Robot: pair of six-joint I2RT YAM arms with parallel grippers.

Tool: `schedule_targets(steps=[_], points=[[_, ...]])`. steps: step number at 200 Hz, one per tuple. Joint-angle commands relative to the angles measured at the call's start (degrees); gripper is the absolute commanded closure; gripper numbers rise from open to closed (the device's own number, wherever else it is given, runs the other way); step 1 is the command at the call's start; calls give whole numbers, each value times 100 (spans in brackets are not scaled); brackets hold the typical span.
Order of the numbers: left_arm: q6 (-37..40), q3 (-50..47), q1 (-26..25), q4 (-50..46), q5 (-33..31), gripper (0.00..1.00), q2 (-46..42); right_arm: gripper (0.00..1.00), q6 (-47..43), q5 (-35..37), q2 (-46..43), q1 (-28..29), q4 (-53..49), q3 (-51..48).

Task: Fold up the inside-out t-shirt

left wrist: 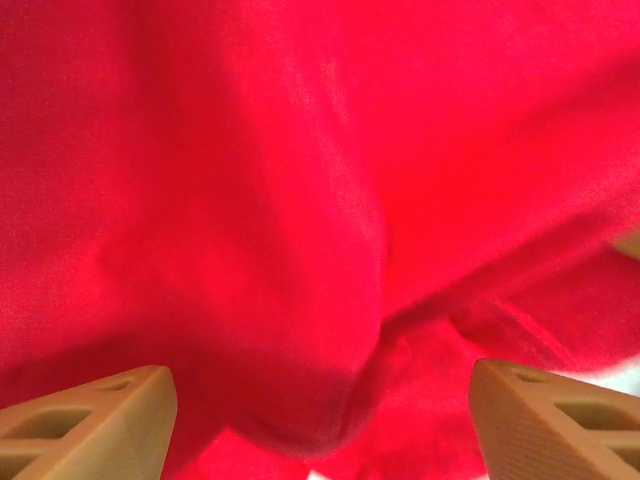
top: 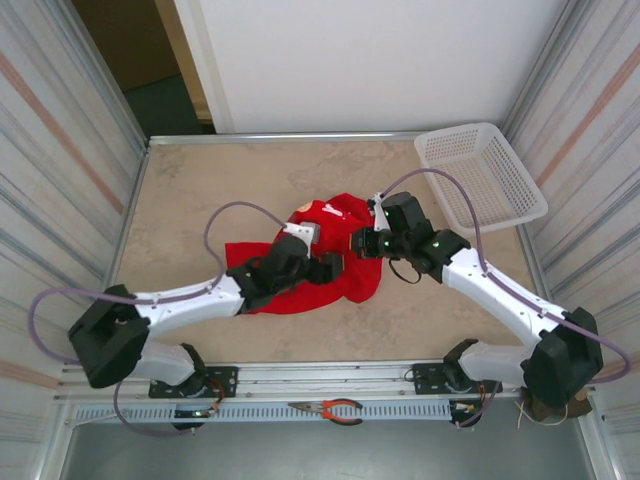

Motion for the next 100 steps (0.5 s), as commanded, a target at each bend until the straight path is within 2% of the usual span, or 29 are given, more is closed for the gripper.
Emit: schedule_targets(steps=[1, 17, 36, 44, 64, 89, 100], points=[[-151, 463, 16, 466, -368, 23, 439, 100, 234, -154, -265, 23, 5, 46], [-161, 807, 64, 160, -516, 23, 876, 100, 338, -267, -404, 22, 22, 62], [-284, 957, 239, -73, -596, 29, 1157, 100, 441, -382, -625, -17, -1, 106], [-305, 927, 385, -28, -468, 36, 1173, 100, 502, -454, -711, -72, 14, 102], [-127, 905, 757, 73, 15, 65, 1093, 100, 719, -746, -871, -305, 191, -2], [467, 997, 1232, 153, 1202, 100, 833, 100, 1027, -1059, -841, -668, 638, -250], [695, 1031, 1427, 237, 1929, 100, 675, 100, 1075, -1025, -727, -768, 742, -294]])
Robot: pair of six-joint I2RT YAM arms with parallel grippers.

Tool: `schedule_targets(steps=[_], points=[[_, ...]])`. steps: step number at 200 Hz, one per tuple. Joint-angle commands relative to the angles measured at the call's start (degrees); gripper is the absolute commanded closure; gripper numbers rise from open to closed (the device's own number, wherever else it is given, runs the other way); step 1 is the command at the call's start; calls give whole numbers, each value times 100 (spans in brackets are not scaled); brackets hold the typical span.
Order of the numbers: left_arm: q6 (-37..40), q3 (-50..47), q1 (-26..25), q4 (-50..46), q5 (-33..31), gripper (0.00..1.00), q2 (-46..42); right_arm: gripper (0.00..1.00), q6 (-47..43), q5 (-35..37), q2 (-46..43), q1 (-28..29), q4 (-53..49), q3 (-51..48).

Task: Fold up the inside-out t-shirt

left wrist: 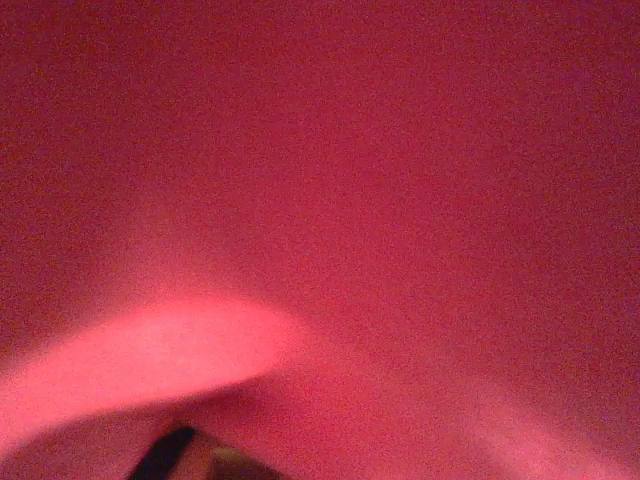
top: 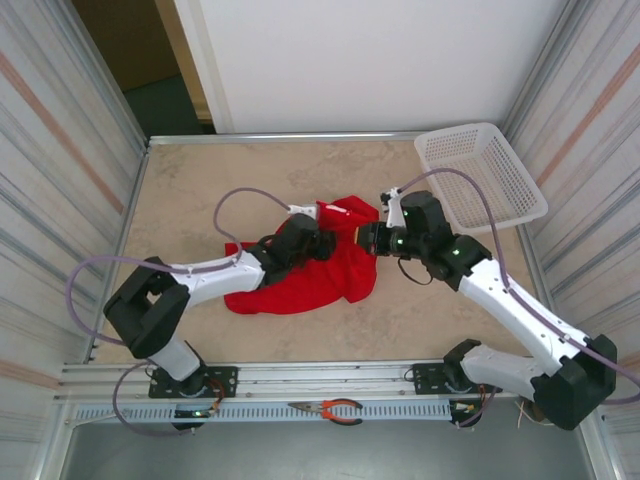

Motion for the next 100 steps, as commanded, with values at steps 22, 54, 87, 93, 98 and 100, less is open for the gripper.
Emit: schedule_targets(steps=[22, 54, 87, 93, 98, 100], points=[[892, 307, 660, 185, 3116, 100, -709, 100, 335, -37, 453, -395, 500, -180], [1073, 267, 850, 243, 4657, 100, -1273, 100, 212, 832, 1204, -511, 469, -171], [540, 105, 1048, 1054, 5477, 100, -1522, 59, -89, 1264, 1926, -548, 154, 35], [483, 114, 1078, 1129, 5549, 100, -1520, 50, -158, 1314, 1878, -531, 14, 57], [467, 119, 1094, 1156, 5594, 100, -1512, 46, -212, 1360, 1770, -505, -49, 35], [462, 122, 1101, 1155, 5614, 100, -1505, 45, -226, 1378, 1725, -497, -59, 17]])
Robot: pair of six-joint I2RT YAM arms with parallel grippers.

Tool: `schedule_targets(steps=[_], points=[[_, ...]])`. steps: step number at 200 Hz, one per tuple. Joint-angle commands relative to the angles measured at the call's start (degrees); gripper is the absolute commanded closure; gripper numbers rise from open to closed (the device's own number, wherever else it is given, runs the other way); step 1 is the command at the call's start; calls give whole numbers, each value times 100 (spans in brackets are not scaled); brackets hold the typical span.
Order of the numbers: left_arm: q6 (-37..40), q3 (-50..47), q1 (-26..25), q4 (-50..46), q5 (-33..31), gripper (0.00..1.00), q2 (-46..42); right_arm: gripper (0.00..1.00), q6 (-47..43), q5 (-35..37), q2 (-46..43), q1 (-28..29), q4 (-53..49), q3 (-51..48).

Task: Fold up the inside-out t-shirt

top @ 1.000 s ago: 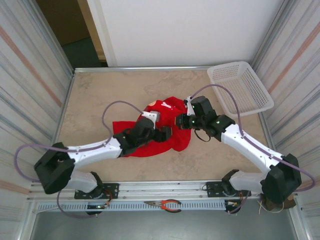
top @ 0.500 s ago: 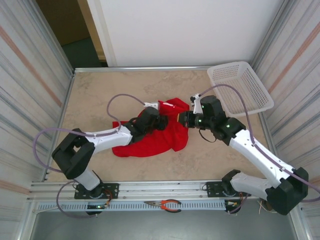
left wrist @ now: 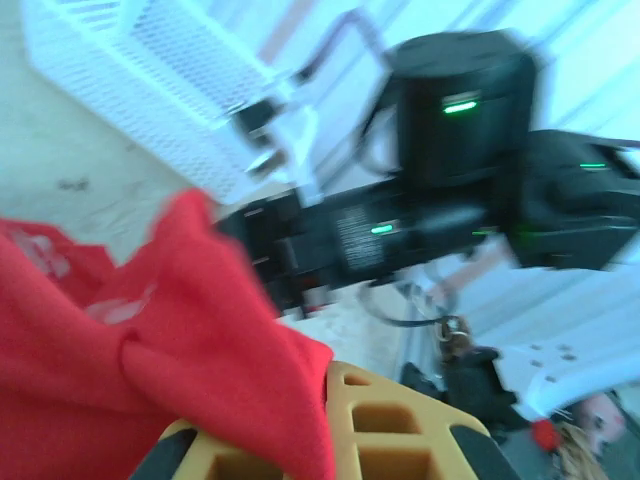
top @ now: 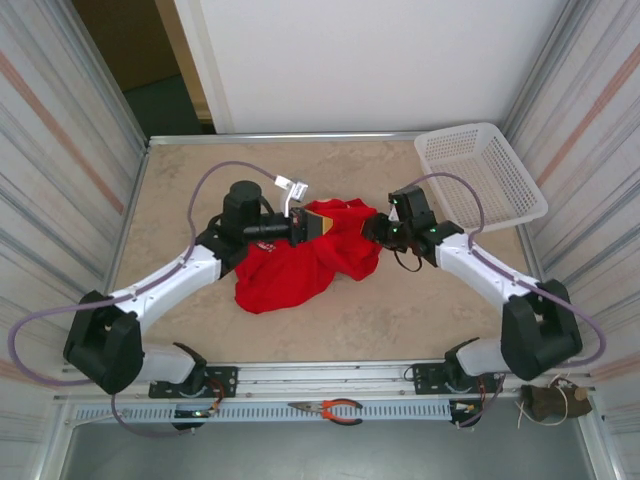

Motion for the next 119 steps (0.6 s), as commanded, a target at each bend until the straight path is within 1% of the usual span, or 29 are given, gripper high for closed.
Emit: schedule_targets(steps=[1, 8, 27, 40, 54, 59, 82, 97, 119], points=[[-223, 35, 139, 611, 977, 100, -105, 44, -341, 478, -182, 11, -419, 148], [-218, 52, 151, 600, 1022, 100, -73, 42, -391, 516, -490, 47, -474, 51], [-243, 48, 182, 642, 1122, 100, 10, 41, -587, 603, -1402, 179, -818, -85], [-325, 34, 206, 796, 1239, 100, 91, 38, -809, 552, -1984, 335, -879, -186], [-352, 72, 230, 852, 1372, 100, 192, 29, -1077, 265, -2419, 467, -726, -283], [-340, 88, 235, 850, 1417, 100, 220, 27, -1173, 214, -2496, 517, -688, -281], [-330, 192, 260, 779, 1578, 100, 329, 24, -1528, 92, -2340, 614, -536, -157], [-280, 291, 265, 649, 1657, 100, 332, 20, -1816, 65, -1858, 741, -421, 24], [-136, 391, 264, 397, 1687, 100, 294, 18, -2469, 270, -1254, 991, -404, 349]])
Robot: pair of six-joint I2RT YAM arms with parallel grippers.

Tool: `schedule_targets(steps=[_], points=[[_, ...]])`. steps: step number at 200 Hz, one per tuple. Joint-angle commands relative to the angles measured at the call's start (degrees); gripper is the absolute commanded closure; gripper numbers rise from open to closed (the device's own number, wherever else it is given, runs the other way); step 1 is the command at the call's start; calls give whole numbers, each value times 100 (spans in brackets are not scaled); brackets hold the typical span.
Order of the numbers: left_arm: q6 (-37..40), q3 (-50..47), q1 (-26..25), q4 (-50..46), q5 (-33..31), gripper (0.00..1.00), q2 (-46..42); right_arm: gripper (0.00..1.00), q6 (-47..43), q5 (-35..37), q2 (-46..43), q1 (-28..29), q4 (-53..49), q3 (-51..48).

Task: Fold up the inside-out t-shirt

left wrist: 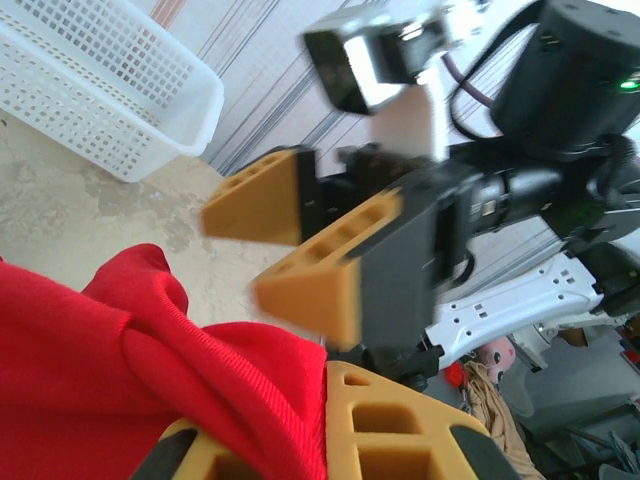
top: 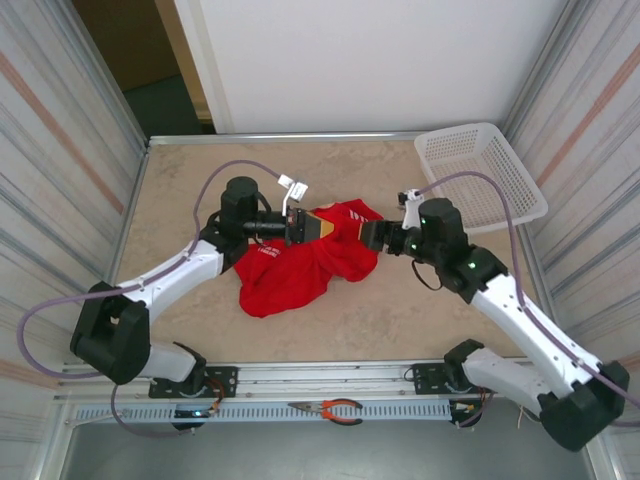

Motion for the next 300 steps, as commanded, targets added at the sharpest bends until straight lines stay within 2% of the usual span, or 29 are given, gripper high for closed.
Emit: schedule_targets(steps=[1, 29, 43, 48, 86, 132, 138, 148, 161, 179, 194, 210, 219, 243, 266, 282, 300], points=[[150, 325, 49, -61, 317, 100, -74, 18, -936, 100, 587, 253, 0, 364], [146, 398, 45, -128, 448, 100, -89, 17, -1302, 267, 1260, 270, 152, 665], [159, 398, 49, -165, 493, 100, -105, 24, -1325, 92, 1539, 196, 276, 787], [179, 383, 49, -208, 496, 100, -111, 29, -1330, -52, 1614, 166, 296, 834], [308, 202, 269, -405, 288, 100, -126, 100, -1258, -921, 1436, -86, 240, 795], [362, 91, 1016, -759, -538, 100, 319, 100, -640, -2260, 458, -444, 644, 122], [362, 122, 1082, -762, -617, 94, 424, 100, -532, -2405, 360, -462, 785, 31], [392, 216, 1163, -895, -901, 78, 583, 100, -258, -2758, 210, -487, 1114, -149], [445, 347, 1190, -1087, -1261, 65, 739, 100, 118, -3115, 120, -491, 1650, -389], [393, 379, 1181, -1204, -1693, 57, 742, 100, 435, -3405, 154, -496, 2106, -529], [354, 129, 1101, -1175, -2159, 50, 399, 100, 474, -3373, 206, -512, 2164, -543], [441, -240, 816, -1237, -2810, 45, -239, 100, 506, -3295, 316, -559, 2125, -520], [481, -471, 545, -1321, -3404, 43, -666, 100, 527, -3232, 371, -579, 2124, -515], [506, -1113, -504, -1352, -5125, 38, -1547, 100, 601, -3150, 546, -594, 2192, -490], [599, -1419, -1462, -1318, -6471, 37, -1795, 100, 630, -3115, 668, -603, 2176, -414], [684, -1474, -1793, -1023, -6632, 37, -1640, 100, 621, -3083, 710, -612, 2111, -370], [703, -1373, -1893, -736, -6378, 38, -1316, 100, 622, -3027, 707, -614, 2066, -355]])
